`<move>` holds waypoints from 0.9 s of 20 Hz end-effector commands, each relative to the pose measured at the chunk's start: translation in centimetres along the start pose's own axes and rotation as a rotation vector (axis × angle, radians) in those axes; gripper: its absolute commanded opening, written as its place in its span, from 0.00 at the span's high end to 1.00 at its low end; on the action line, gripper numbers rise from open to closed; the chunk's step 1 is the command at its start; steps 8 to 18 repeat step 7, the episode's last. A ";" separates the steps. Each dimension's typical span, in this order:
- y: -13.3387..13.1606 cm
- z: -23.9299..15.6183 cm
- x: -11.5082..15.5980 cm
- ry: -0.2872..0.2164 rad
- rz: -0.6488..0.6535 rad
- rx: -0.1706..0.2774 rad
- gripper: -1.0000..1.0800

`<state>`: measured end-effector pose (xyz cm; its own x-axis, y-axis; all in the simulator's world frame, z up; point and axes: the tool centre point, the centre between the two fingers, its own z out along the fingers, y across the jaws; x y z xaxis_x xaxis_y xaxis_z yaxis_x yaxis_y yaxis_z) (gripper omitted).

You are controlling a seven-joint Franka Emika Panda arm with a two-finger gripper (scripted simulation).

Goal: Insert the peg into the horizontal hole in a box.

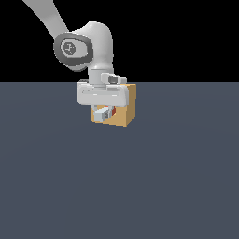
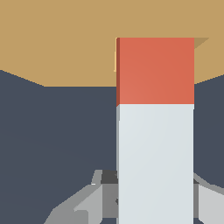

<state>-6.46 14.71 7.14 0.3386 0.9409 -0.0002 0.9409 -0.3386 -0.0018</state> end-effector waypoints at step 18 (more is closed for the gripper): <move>0.1 -0.1 2.4 0.001 0.001 -0.002 1.00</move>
